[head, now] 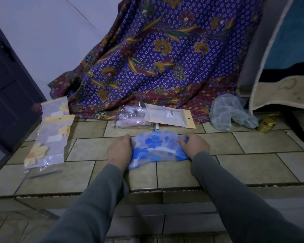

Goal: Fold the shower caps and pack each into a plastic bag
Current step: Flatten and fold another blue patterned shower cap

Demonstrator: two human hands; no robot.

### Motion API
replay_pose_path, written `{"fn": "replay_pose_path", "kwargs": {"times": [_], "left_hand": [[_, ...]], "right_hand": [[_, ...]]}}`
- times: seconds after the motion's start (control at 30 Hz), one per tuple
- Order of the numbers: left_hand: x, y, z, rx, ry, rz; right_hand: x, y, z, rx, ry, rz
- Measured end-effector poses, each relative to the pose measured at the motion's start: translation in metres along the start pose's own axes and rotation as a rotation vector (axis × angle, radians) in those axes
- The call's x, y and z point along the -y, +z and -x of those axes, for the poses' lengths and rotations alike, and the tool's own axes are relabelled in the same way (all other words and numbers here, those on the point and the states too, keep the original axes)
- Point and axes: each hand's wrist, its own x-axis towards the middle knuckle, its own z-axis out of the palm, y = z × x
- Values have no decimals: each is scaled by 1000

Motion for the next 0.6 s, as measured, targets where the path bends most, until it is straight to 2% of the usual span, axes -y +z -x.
{"fn": "replay_pose_path", "kwargs": {"times": [0.1,0.17,0.2,0.23,0.3,0.33,0.37,0.43,0.5,0.53,0.57,0.6], "left_hand": [[-16,-12,-1,-255,74,-87],[-39,-15,6,-388,294,-28],[-49,-12,11,-336,415,9],[-56,-7,16,-217,495,21],[-54,8,20,79,490,-10],[-46,16,19,174,460,-24],[-39,22,18,221,442,-27],[-31,27,16,251,443,-19],[-31,28,14,268,444,-13],[-32,28,14,265,442,-18],[-33,29,13,263,442,-21],[-33,29,13,266,442,-11]], "right_hand": [[2,2,-1,-30,-21,50],[4,4,-1,-58,-38,76],[5,4,-2,-66,-48,88],[6,3,-1,-66,-59,105],[5,2,-4,-62,-85,146],[3,0,-6,-71,-92,165],[0,-2,-9,-98,-101,173],[0,-3,-12,-287,-198,192],[14,0,-3,-500,-446,192],[25,3,2,-499,-584,187],[33,10,8,-419,-691,216],[40,18,13,-256,-733,274]]}}
